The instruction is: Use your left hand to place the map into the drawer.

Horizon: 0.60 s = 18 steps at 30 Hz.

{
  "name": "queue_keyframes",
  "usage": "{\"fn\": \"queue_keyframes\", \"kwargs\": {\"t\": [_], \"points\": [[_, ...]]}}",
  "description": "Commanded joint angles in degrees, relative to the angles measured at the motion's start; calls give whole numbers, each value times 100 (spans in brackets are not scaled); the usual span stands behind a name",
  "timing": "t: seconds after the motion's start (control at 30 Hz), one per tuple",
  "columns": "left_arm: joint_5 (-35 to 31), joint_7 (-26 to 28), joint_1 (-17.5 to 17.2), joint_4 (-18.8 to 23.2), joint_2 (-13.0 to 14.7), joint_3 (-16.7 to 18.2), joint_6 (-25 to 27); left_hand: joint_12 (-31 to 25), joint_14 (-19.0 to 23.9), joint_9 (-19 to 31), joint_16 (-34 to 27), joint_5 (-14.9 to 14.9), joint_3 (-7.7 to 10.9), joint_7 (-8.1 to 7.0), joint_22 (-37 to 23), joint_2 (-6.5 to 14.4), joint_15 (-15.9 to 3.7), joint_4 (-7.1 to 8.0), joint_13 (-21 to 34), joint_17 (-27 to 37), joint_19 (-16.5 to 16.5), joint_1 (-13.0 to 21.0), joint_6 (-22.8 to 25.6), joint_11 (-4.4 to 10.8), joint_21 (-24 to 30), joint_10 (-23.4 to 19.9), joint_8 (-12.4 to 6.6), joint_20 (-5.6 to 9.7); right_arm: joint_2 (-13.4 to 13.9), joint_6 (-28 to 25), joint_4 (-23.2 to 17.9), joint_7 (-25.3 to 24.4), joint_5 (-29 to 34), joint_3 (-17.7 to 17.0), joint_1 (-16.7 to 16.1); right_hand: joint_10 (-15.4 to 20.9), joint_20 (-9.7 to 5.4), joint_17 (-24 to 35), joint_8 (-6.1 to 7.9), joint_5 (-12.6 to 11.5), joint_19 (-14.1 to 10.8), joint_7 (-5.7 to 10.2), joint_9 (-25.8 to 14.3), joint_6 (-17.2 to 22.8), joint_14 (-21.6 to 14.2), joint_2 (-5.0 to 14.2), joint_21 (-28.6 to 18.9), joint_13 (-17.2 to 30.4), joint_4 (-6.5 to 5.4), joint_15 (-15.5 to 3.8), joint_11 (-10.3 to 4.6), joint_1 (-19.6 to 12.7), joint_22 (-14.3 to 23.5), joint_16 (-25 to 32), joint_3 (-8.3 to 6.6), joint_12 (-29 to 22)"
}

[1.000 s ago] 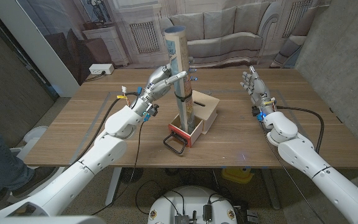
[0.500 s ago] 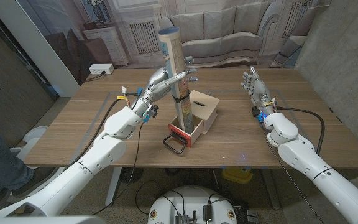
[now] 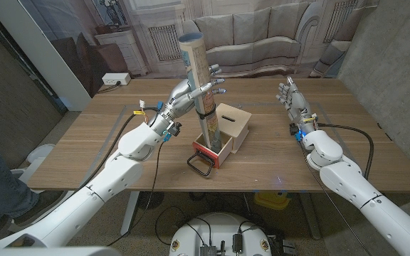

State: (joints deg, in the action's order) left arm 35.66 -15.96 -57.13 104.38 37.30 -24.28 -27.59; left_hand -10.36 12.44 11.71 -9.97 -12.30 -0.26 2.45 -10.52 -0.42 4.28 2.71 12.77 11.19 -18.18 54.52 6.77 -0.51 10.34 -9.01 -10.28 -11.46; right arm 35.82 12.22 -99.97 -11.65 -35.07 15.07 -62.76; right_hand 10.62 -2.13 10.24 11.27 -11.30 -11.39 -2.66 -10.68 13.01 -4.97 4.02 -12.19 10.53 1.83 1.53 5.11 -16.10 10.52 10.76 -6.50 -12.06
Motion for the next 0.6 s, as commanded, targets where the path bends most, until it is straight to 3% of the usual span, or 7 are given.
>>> {"fn": "queue_keyframes", "kwargs": {"t": [0.03, 0.27, 0.6], "points": [[-156, 174, -92, 118, 69, 49, 20, -44, -156, -5, -8, -47, -70, -8, -22, -5, 16, 28, 11, 1, 161, -66, -73, -29, -27, 95, -32, -68, 22, 28, -70, -18, 20, -32, -69, 43, -82, 20, -11, 9, -66, -4, -17, 6, -17, 22, 29, 13, 39, 9, -5, -6, 11, -13, -2, -11], [-197, 193, -128, 120, 89, 43, 5, -39, -341, -12, -4, -68, -106, -9, -20, -9, 49, 52, 1, -4, 325, -116, -175, -108, -12, 243, -33, -87, 38, -17, -105, -30, 32, -32, -62, 38, -79, 20, -12, 10, -64, -4, -17, 4, -14, 25, 31, 13, 42, 10, -2, -7, 11, -14, -2, -9], [-374, 410, -401, 381, 244, 199, -80, -41, -433, -20, -26, -87, -144, 117, -18, -15, 80, 76, -13, -8, 450, -166, -287, -247, 6, 372, -30, -88, 37, -9, -60, 18, 9, -37, -34, 36, -78, 20, -12, 11, -67, -5, -17, 3, -12, 24, 32, 14, 47, 7, 1, -7, 11, -16, 2, -9]]}}
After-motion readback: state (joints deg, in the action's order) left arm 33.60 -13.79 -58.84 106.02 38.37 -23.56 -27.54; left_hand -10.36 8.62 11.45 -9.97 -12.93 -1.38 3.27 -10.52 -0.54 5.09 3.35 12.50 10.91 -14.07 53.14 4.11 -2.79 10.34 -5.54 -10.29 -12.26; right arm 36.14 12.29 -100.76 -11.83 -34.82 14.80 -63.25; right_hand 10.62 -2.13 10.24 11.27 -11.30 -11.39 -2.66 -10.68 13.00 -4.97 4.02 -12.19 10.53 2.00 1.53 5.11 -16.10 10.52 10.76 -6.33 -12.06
